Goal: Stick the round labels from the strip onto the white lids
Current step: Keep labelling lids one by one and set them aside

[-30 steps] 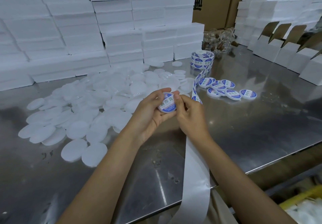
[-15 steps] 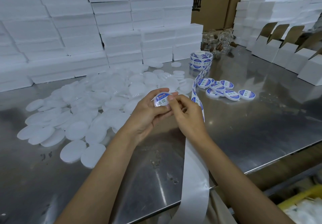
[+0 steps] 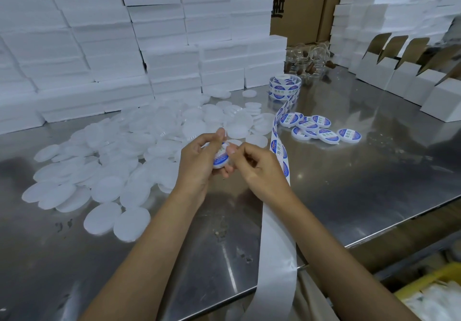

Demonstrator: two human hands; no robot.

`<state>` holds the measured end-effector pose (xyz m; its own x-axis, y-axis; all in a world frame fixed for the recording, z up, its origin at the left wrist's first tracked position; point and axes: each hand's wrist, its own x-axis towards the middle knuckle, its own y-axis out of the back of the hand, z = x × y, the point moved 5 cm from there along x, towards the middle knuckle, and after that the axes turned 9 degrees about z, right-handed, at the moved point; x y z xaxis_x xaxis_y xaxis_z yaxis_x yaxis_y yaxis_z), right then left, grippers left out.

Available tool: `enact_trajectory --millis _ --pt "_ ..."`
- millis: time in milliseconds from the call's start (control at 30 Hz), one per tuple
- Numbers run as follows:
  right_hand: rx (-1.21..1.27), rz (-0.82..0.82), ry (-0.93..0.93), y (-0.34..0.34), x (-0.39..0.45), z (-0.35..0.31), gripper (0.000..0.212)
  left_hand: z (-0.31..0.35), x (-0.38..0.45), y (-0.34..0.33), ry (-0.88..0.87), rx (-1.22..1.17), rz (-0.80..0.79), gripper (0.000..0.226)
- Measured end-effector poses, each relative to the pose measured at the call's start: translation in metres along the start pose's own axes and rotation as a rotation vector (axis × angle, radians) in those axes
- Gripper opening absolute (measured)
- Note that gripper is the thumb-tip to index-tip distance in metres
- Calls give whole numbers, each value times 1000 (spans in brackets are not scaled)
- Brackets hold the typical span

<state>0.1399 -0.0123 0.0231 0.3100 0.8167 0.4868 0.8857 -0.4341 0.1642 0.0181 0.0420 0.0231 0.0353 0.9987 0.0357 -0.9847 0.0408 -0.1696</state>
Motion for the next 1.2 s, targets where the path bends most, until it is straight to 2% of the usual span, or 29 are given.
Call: enact_trajectory --millis 133,233,300,367,433,533,733,833,933,1000,1067,1200 --pt "44 -73 -74 -2 0 0 39 1 -1 -2 -60 83 -4 42" --pt "68 -131 -183 8 8 5 36 -4 -2 -10 -32 64 -119 32" --pt "-5 -136 -240 24 17 9 36 -9 -2 -15 45 39 -164 23" --pt "-83 -53 -310 50 30 20 36 -14 0 -15 97 47 -155 22" --pt "-179 121 -392 84 44 35 40 -17 2 -13 84 102 -147 23" --pt "-458 329 -474 137 62 60 48 -20 3 -12 66 152 -147 18" --pt "-804 363 -543 178 63 87 41 -22 5 -12 38 191 -123 10" --pt "-847 416 -450 174 61 76 45 -23 7 -10 15 227 -88 16" --pt "-743 421 -170 144 58 52 34 -24 10 -8 -9 250 -52 22" --pt "-699 307 44 113 61 34 22 -24 11 -6 -31 261 -26 23" --pt "-735 123 179 81 67 25 14 -24 12 -4 -46 266 -1 25" --pt "-924 -158 202 36 78 29 24 -24 14 0 -63 274 43 29"
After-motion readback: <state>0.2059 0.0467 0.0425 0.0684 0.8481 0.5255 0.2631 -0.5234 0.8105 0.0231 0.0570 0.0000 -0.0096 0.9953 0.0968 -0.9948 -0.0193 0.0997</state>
